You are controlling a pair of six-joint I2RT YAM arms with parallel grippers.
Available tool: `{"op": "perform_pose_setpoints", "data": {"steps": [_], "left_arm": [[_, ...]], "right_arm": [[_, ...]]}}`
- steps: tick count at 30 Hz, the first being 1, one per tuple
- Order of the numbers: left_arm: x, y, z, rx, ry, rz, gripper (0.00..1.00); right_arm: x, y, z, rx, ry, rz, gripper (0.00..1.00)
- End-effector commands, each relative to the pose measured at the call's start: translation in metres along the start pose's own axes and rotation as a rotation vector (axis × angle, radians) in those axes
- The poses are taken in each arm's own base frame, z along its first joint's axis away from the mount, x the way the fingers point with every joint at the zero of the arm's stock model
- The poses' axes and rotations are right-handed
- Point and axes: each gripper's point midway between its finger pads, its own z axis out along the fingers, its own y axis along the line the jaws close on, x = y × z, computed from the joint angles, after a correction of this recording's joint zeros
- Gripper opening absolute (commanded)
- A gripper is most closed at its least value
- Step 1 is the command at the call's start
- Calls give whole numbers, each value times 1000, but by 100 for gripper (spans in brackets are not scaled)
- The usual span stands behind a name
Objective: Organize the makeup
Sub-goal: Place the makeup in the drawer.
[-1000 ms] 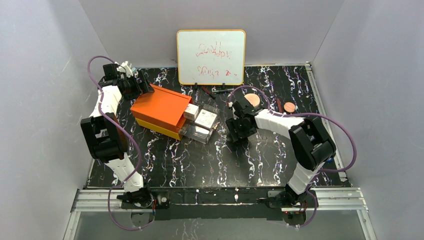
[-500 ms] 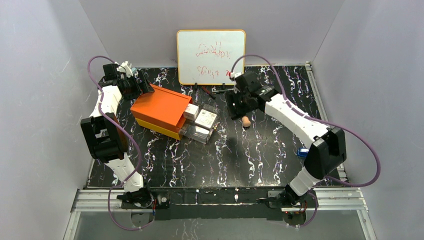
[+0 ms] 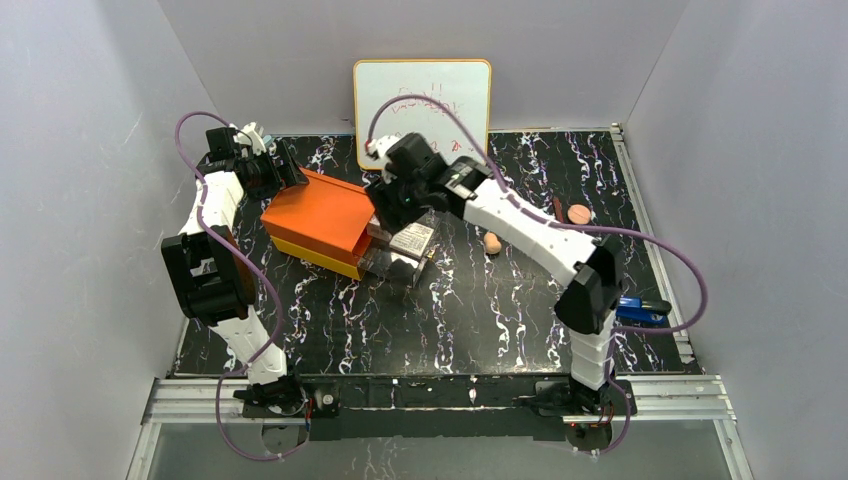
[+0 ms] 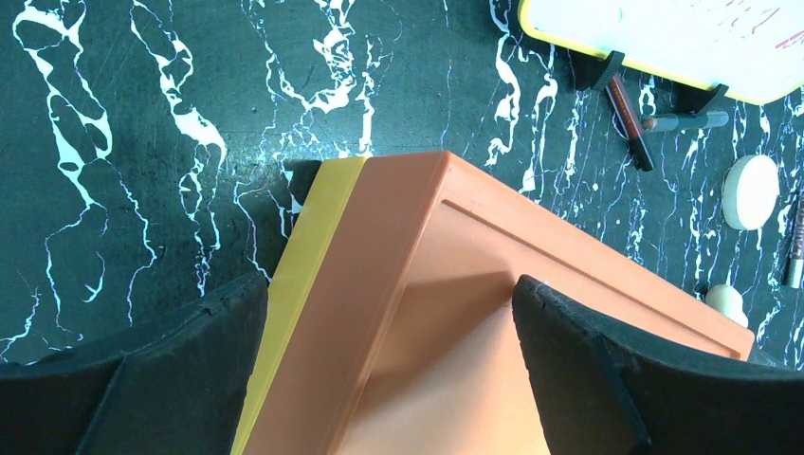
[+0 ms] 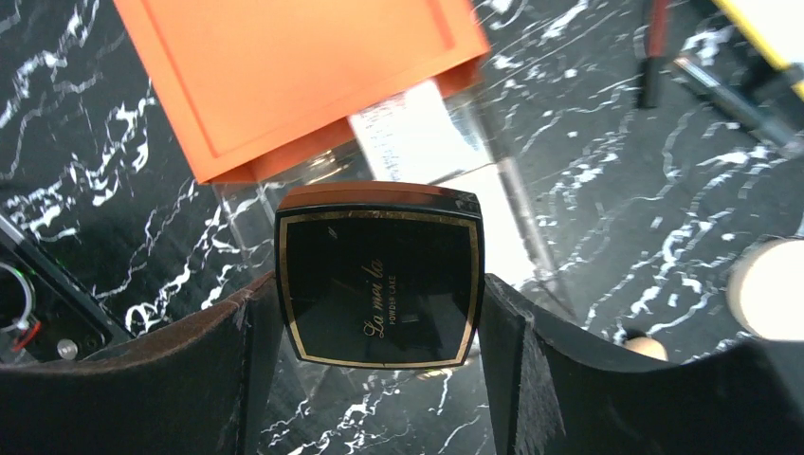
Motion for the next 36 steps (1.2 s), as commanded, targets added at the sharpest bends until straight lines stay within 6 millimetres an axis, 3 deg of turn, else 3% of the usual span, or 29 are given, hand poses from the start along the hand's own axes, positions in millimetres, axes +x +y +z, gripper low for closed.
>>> {"op": "perform_pose_setpoints", "data": {"steps": [1, 10, 18, 21, 23, 31, 36], "left_arm": [[44, 15, 1, -82, 141, -10, 97], [45, 17, 3, -83, 148, -9, 97], [44, 17, 2, -84, 143, -6, 97], [44, 17, 2, -85, 145, -7, 97], [43, 17, 2, -86, 144, -7, 97], [42, 18, 3, -87, 146, -7, 97], [44, 19, 4, -87, 152, -10, 97]], "right_arm": [[8, 27, 9, -49, 44, -64, 1], [57, 55, 25, -88, 170, -138, 1], [85, 45, 39, -45, 243, -192, 1], [86, 43, 44, -36, 253, -208, 16], [85, 40, 48, -24, 258, -214, 19], [66, 22, 45, 9, 215, -193, 11], [61, -2, 40, 38, 199, -155, 7]]}}
